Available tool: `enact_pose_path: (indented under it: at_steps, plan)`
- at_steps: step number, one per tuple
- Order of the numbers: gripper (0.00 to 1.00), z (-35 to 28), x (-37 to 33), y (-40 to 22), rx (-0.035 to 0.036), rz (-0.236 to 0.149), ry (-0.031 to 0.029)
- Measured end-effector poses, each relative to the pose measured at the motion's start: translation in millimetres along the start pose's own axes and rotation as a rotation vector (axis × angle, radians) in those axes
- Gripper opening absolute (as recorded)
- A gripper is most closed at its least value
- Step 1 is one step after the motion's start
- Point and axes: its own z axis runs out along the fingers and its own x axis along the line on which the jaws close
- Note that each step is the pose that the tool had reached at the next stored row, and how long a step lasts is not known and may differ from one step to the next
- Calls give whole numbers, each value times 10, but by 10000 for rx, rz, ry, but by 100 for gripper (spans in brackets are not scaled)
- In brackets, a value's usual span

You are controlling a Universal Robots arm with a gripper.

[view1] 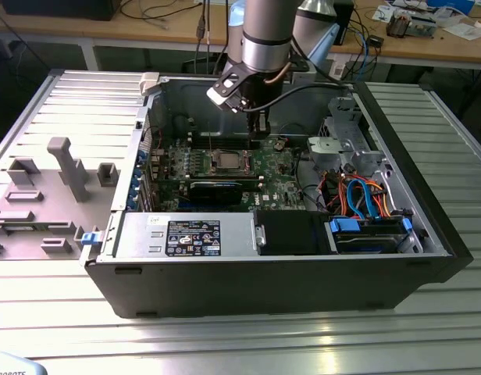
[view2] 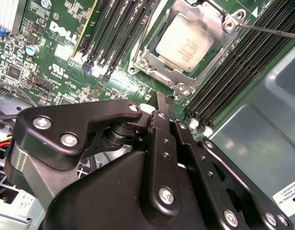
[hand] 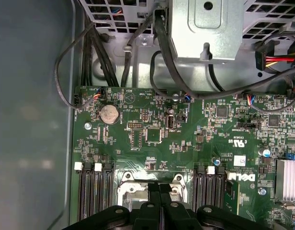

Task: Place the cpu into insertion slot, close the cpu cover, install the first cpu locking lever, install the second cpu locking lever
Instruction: 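Close the cpu cover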

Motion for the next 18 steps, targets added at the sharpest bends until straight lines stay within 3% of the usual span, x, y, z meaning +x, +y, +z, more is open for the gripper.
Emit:
enact_pose_path:
  at_steps: [12,18]
  plan:
    - [11,2,1,-35,1,0,0]
    - [11,25,6,-129,16,-41,2]
